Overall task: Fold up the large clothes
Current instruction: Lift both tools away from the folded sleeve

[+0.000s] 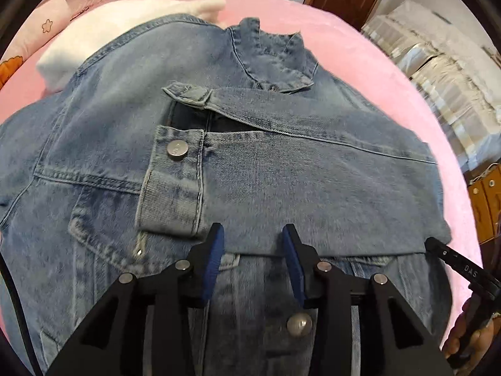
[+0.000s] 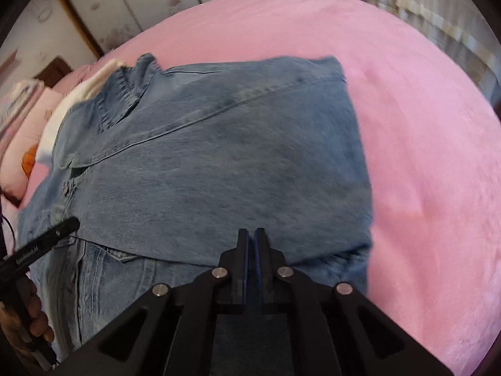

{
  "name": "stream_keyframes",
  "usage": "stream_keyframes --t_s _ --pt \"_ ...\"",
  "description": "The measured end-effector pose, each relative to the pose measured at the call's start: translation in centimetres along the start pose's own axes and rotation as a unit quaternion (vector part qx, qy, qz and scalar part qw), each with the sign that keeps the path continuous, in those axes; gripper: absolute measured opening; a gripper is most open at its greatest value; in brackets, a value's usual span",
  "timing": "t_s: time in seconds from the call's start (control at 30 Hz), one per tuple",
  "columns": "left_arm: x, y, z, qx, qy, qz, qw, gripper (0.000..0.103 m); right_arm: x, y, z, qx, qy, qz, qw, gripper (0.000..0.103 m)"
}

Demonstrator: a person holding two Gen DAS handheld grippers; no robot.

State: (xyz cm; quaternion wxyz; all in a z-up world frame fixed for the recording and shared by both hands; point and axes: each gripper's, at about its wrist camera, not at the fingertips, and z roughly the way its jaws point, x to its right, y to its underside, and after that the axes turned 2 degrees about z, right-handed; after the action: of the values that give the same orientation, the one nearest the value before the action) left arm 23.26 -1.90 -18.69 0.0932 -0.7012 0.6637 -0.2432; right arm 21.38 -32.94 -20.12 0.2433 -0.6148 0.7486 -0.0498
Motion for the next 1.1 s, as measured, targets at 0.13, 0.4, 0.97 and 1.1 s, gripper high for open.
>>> stream_keyframes --t_s 0.13,0.4,0.97,1.1 --pt "0.6 0.1 -1.8 0.010 -0.030 0.010 0.9995 0.044 0.7 1.0 -2.3 0.011 0.011 0.013 1.000 0.005" --pt "1.9 0.3 -8.4 0.070 -0.034 0.020 0.9968 0.070 -2.5 2.9 -8.1 0.060 0.023 -0.020 0.998 0.005" --pt "-1.0 1.5 -19.4 0.125 -0.035 0.035 0.9910 0.078 -14.2 6.1 -16.7 0.143 -0.011 -0.081 0.986 0.034" --pt "-2.4 1.9 -21.8 0.141 -0.044 0.039 0.9883 0.079 -16.8 7.2 -17.1 0.146 -0.019 -0.103 0.984 0.034"
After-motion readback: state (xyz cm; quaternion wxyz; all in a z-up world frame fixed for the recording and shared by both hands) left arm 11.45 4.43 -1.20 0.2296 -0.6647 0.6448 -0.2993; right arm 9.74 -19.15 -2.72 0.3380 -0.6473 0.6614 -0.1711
